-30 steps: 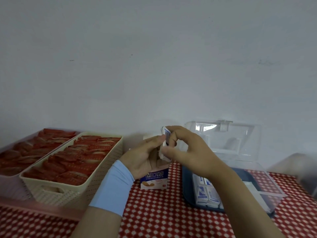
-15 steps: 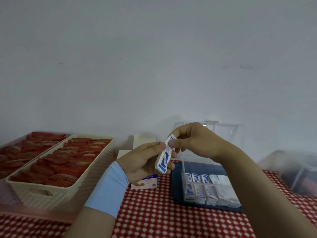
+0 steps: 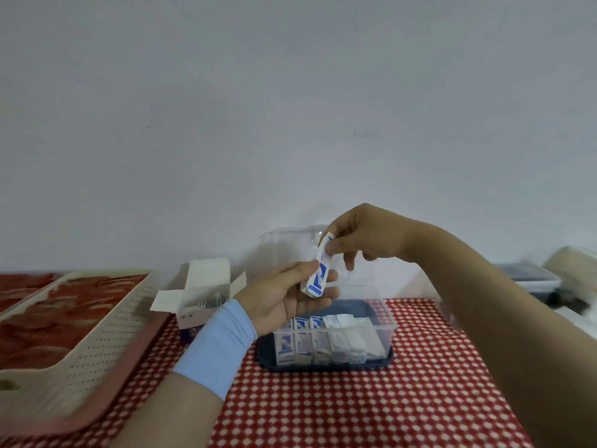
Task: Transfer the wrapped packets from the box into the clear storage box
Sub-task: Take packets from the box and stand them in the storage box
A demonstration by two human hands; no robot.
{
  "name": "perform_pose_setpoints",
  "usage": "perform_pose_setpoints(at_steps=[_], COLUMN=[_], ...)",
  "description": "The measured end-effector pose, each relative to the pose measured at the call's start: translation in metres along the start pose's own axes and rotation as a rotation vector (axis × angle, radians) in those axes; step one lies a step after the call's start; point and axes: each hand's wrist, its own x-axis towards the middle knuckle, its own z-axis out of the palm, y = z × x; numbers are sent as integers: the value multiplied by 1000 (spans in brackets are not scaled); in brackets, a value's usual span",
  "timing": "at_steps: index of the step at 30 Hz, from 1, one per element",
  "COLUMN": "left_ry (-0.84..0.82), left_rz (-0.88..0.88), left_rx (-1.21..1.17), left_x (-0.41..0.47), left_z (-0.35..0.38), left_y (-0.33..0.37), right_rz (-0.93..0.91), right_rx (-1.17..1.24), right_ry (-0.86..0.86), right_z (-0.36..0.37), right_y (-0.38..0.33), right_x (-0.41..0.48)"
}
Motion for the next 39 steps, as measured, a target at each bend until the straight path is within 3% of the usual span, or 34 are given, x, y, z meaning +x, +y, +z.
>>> perform_pose_setpoints(at_steps=[2, 4, 5, 7, 11, 16, 25, 35, 39], left_ry=[60, 158, 168, 80, -107, -108, -226, -239, -240], left_rz=[0, 79, 116, 118, -65, -181, -101, 8, -3], left_rx=[236, 818, 1080, 1327, 1487, 1464, 1568, 1610, 1664], left_x=[17, 35, 42, 50, 57, 58, 63, 61, 52], left_z=[8, 10, 12, 18, 25, 27, 22, 15, 10], left_y=[-6, -12, -14, -18, -31, -47, -58, -58, -40], right_rz=[54, 121, 156, 204, 242, 263, 277, 195, 191], right_rx=[-132, -324, -402, -502, -574, -605, -827, -1142, -1147], right_ry=[77, 96, 76, 3, -108, -212, -240, -151, -147], right_z=[-13, -21, -21, -14, 5, 26, 52, 62, 63], right_y=[20, 41, 52, 69, 84, 90, 99, 97, 93], right_x=[0, 3, 4, 7, 9, 14, 22, 18, 15])
